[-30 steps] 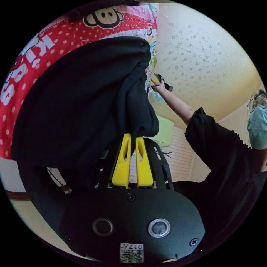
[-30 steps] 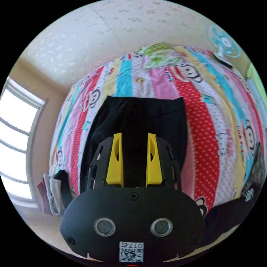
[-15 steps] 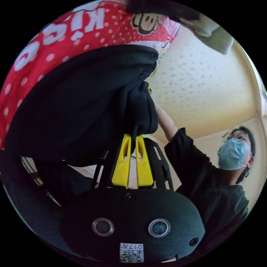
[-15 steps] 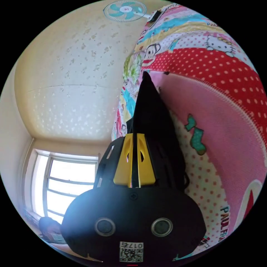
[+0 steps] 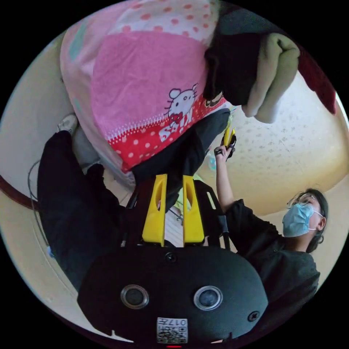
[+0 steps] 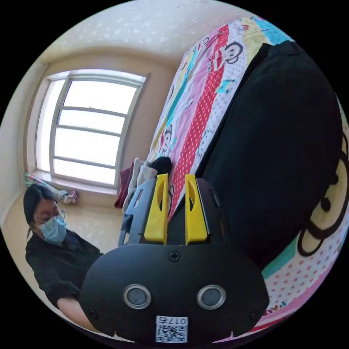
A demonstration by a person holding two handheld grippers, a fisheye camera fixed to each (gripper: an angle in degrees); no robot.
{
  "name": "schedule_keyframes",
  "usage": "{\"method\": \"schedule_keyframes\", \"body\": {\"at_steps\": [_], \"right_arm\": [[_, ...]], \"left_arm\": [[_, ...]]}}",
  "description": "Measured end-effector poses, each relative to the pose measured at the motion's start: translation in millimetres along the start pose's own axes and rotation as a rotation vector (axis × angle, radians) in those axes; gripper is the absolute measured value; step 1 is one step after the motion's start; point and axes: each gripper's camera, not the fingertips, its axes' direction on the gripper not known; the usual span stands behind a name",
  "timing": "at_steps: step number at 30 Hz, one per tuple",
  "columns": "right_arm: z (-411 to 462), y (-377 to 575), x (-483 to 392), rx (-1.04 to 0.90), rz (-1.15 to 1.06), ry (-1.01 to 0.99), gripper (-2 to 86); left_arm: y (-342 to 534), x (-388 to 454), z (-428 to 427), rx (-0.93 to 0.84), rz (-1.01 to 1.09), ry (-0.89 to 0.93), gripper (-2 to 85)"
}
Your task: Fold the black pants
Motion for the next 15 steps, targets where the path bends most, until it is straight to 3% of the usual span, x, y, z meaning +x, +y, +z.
{"method": "schedule_keyframes", "body": {"at_steps": [5, 8, 9, 12, 15], "right_arm": [[25.7, 163.4, -13.6, -0.033, 0.079, 0.079, 9.3], [65.3, 241.6, 9.5, -0.026, 0.254, 0.093, 10.7], [81.9, 263.2, 18.5, 0.0, 0.32, 0.053, 11.1], [113.5, 298.5, 27.6, 0.191, 0.406, -0.11, 10.3], [148.7, 304.3, 31.1, 0.1, 0.433, -0.19, 6.4]], "left_arm": [[-23.7, 79.2, 35.2, -0.052, 0.199, -0.274, 11.7], [-47.3, 99.5, 78.9, -0.06, 0.182, -0.462, 15.3], [-55.6, 98.0, 94.5, -0.075, 0.169, -0.443, 15.5], [-64.7, 86.4, 131.1, -0.148, 0.114, -0.458, 12.8], [-56.2, 86.1, 142.4, -0.165, 0.121, -0.606, 5.6]]}}
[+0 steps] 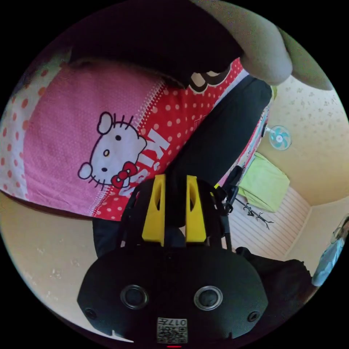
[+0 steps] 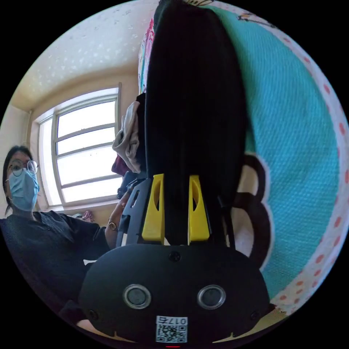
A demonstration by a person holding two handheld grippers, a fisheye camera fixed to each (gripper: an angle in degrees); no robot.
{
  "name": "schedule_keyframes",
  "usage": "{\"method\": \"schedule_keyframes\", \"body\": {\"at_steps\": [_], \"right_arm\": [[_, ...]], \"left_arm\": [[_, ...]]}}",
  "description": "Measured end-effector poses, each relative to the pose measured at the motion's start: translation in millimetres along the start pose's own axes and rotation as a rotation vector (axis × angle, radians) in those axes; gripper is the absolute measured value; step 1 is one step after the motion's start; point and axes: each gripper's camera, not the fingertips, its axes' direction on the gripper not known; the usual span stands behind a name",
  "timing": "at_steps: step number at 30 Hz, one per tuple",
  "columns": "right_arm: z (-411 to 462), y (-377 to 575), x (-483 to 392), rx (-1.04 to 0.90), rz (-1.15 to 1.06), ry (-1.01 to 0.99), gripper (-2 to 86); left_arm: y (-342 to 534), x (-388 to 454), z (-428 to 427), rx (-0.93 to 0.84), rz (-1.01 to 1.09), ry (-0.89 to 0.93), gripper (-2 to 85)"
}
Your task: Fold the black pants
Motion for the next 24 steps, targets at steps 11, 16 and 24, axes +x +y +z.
{"method": "schedule_keyframes", "body": {"at_steps": [11, 16, 24], "right_arm": [[-87.2, 78.6, -37.1, 0.165, -0.104, -0.023, 2.5], [-44.5, 65.0, 20.5, 0.037, 0.053, 0.371, 3.4], [-92.6, 37.8, 23.4, 0.364, 0.023, 0.354, 10.4]], "left_arm": [[67.8, -3.2, 10.7, -0.094, 0.487, 0.242, 0.3], [84.2, -32.2, 58.4, -0.044, 0.368, -0.186, -0.1], [88.5, -1.2, 56.1, 0.153, 0.493, -0.19, 12.2]]}}
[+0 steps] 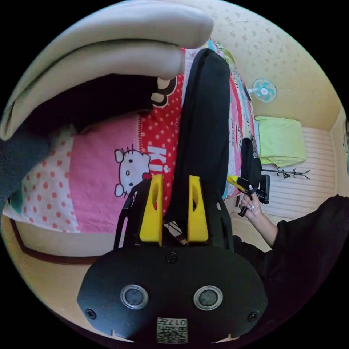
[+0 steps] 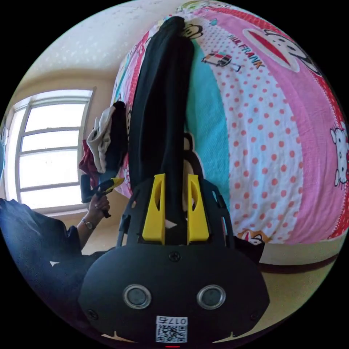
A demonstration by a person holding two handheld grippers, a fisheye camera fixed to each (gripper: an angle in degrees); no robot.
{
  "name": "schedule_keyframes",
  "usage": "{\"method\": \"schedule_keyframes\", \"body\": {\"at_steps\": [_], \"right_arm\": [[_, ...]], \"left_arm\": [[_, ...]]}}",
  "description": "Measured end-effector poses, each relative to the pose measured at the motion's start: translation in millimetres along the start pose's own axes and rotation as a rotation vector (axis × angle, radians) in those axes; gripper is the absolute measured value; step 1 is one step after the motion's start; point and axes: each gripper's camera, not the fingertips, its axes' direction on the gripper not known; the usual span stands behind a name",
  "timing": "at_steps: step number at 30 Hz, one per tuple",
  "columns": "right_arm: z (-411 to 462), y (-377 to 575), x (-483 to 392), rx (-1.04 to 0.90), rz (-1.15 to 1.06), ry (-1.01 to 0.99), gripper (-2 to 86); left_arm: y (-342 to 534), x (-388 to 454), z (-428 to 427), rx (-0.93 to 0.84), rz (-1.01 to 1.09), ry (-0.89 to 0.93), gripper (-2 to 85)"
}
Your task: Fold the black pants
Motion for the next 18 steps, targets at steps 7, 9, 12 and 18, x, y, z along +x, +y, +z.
{"method": "schedule_keyframes", "body": {"at_steps": [7, 9, 12, 18], "right_arm": [[56.3, -35.6, 22.7, -0.395, -0.078, -0.269, 5.2], [43.0, -24.2, 12.3, -0.382, -0.138, -0.177, 4.3], [13.3, -1.8, -3.2, -0.515, -0.294, -0.011, 3.8], [-46.2, 6.6, 47.1, -0.635, -0.041, -0.042, 4.9]], "left_arm": [[15.4, -1.5, 57.7, -0.116, -0.062, 0.121, 5.7], [48.1, 10.5, 63.9, -0.106, -0.017, 0.123, 3.7], [71.5, 32.6, 84.7, -0.326, 0.067, 0.18, 3.4], [121.6, 45.2, 92.3, -0.436, -0.092, 0.031, 5.0]]}}
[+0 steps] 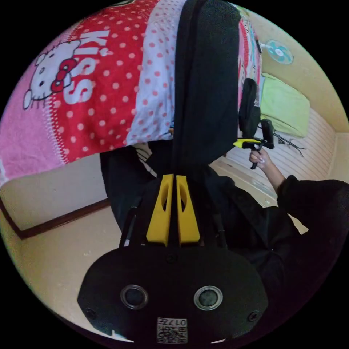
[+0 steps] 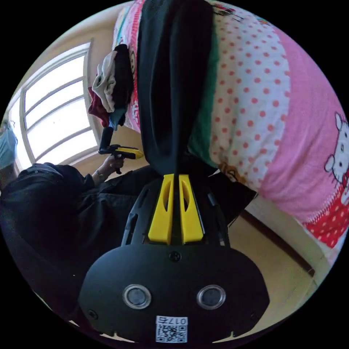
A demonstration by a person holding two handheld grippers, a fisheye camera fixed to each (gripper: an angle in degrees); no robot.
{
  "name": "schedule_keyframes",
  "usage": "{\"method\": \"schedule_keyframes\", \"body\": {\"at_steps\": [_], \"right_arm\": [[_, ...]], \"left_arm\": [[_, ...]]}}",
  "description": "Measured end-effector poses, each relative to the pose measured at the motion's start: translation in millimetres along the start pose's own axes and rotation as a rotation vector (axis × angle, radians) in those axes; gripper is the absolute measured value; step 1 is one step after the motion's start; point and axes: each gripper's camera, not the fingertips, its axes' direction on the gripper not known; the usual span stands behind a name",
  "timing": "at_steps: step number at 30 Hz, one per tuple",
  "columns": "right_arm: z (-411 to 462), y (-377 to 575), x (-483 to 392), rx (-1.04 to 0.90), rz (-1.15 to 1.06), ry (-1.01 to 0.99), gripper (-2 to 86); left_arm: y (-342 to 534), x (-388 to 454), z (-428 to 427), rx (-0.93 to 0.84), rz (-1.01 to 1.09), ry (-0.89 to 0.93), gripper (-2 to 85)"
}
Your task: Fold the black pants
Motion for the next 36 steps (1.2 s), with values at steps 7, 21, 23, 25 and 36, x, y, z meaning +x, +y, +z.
{"method": "schedule_keyframes", "body": {"at_steps": [7, 21, 23, 25, 36], "right_arm": [[-104.3, -204.8, -145.1, 0.435, -0.326, 0.329, 12.5], [-65.9, -391.2, -219.3, 0.774, -0.057, 0.533, 5.4], [-87.7, -372.8, -224.2, 0.832, -0.101, 0.346, 4.3], [-109.5, -364.7, -238.1, 0.847, -0.147, 0.173, 3.7], [-140.2, -367.9, -271.4, 0.618, -0.375, 0.259, 5.7]], "left_arm": [[-48.8, 41.0, -62.8, 0.422, 0.185, -0.036, 10.0], [-119.4, 71.6, -8.6, 0.298, 0.141, 0.017, 5.2], [-108.4, 69.0, -15.0, 0.35, 0.134, 0.023, 0.8], [-90.6, 59.5, -38.0, 0.473, 0.115, 0.036, -0.2], [-97.3, 19.7, -81.2, 0.493, 0.066, 0.062, 9.0]]}}
